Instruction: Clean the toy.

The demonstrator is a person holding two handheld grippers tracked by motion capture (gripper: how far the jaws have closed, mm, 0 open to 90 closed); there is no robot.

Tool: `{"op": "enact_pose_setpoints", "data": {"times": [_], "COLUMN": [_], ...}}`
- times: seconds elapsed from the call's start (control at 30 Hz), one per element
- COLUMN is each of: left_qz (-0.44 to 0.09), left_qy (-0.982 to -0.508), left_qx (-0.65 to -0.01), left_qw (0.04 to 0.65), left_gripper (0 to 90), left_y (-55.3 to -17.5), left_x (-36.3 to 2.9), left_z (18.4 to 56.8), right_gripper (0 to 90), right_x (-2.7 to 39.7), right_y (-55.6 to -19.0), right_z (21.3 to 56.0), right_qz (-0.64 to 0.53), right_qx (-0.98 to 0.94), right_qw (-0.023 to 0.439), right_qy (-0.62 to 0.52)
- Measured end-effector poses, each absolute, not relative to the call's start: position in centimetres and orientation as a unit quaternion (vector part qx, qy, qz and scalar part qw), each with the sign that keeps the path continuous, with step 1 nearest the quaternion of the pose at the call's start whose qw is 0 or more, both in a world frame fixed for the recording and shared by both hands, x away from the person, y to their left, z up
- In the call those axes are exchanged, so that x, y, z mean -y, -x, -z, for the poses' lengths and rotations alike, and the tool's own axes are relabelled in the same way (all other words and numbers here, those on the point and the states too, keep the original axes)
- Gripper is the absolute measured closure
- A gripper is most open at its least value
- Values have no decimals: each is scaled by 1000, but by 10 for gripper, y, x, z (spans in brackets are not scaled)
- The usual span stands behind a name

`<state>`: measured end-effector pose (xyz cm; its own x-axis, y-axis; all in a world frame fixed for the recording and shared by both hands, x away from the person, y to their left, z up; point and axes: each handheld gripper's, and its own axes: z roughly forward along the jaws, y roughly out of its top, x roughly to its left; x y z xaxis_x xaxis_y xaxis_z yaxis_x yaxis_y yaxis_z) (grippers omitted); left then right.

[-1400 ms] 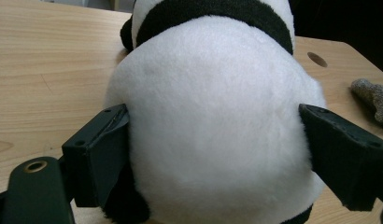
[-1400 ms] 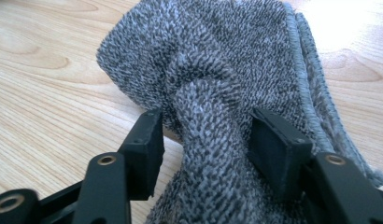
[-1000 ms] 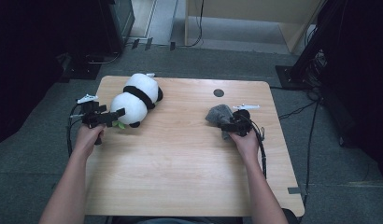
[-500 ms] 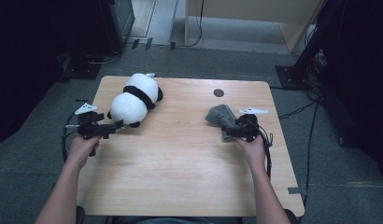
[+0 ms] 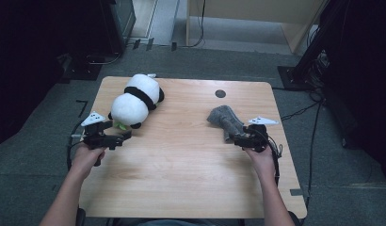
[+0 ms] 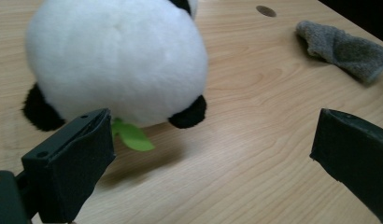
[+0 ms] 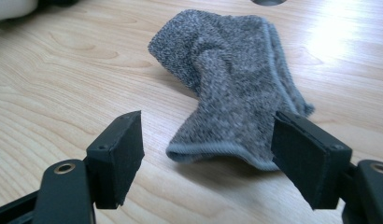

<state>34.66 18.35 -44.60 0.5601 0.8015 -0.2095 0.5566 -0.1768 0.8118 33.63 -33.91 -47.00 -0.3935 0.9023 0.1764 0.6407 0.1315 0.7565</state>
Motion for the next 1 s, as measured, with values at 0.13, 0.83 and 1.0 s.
{"op": "enact_pose_setpoints", "data": {"times": [0.13,0.83,1.0], "left_qz": [-125,-104,-97], "left_qy": [-765,-805,-814], "left_qx": [-436,-384,-374], "left_qw": [457,439,433], "left_gripper": [0,0,0], "left_y": [-344,-331,-330], "left_x": [-172,-137,-130], "left_z": [450,475,479], "right_gripper": [259,250,249], "right_x": [347,331,322], "right_y": [-327,-300,-301], "right_z": [471,480,483], "right_qz": [-394,-410,-411], "right_qx": [-733,-740,-747], "right_qw": [167,159,151], "right_qy": [-529,-509,-501]}}
